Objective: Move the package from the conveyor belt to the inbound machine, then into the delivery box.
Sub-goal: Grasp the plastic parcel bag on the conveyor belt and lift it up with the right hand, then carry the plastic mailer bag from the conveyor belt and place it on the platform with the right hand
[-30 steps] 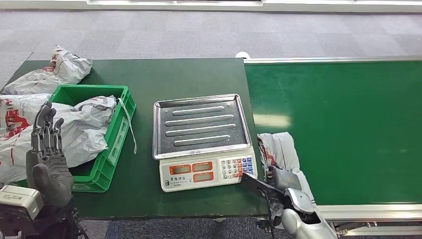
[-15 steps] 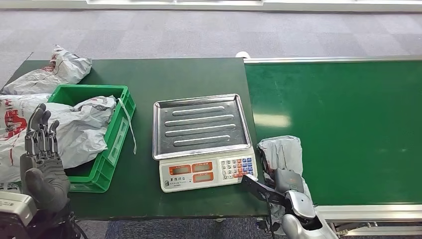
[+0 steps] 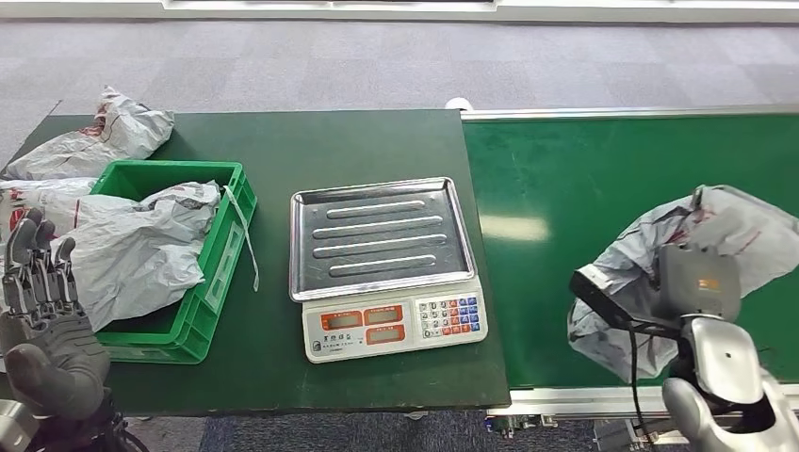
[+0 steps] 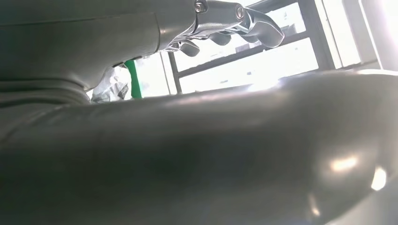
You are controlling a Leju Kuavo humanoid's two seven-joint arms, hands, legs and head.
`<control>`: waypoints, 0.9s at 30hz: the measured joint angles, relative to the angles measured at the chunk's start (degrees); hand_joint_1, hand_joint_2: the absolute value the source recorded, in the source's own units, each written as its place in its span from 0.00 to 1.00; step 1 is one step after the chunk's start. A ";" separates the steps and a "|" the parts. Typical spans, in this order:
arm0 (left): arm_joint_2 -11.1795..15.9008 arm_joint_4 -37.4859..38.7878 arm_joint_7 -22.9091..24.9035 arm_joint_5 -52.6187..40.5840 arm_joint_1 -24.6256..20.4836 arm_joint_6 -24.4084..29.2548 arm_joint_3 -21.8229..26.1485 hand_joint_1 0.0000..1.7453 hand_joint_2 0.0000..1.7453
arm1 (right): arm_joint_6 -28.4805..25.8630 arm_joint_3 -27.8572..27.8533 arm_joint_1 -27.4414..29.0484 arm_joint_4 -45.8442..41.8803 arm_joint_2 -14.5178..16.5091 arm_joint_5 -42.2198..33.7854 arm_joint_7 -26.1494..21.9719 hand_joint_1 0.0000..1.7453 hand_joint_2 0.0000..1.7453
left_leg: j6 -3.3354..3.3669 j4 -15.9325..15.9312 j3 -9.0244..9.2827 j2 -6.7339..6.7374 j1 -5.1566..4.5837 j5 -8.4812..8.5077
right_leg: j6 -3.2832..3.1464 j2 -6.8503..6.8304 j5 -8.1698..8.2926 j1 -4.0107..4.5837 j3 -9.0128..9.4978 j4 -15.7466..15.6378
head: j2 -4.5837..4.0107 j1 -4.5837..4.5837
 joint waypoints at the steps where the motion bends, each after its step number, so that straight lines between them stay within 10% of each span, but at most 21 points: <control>1: 0.05 0.01 -0.10 0.00 -0.02 0.27 0.00 0.00 0.00 | 0.20 -0.96 -0.67 -0.63 -1.57 0.07 -0.34 1.00 1.00 | 0.00 0.00 0.00 0.00 0.00 0.00 | 0.01 0.00 0.01 0.00 0.00 0.00 | 0.00 -0.01; 8: 0.18 0.34 -1.00 0.82 -0.36 1.56 0.03 0.00 0.00 | 0.51 -1.26 -13.59 -0.01 -11.43 -2.25 -3.83 1.00 1.00 | 0.01 -0.03 -0.34 0.11 0.01 0.04 | -0.01 0.13 0.05 0.01 0.02 0.03 | 0.00 0.01; 13: 0.18 1.18 -2.11 2.40 -1.23 1.93 0.05 0.00 0.00 | -1.03 8.78 -31.95 7.81 -12.05 -2.53 -7.43 1.00 1.00 | 0.00 -0.02 0.05 0.41 0.07 0.13 | -0.08 0.40 0.16 0.11 -0.02 0.05 | 0.00 -0.02; 19: 0.14 1.81 -2.42 2.68 -1.30 2.14 0.06 0.00 0.00 | -2.62 16.19 -39.15 11.86 -11.86 -4.72 -6.74 1.00 1.00 | 0.01 -0.02 -0.22 -0.02 0.11 0.22 | -0.09 -0.03 0.17 0.13 -0.01 0.07 | 0.00 0.01; 27: 0.20 4.44 -4.32 5.86 -3.46 3.07 0.03 0.00 0.00 | -10.02 27.48 -54.23 26.94 2.54 -11.10 -13.78 1.00 1.00 | -0.21 -0.08 0.07 0.63 0.19 0.31 | -0.30 0.63 0.33 0.27 -0.14 0.09 | 0.00 -0.02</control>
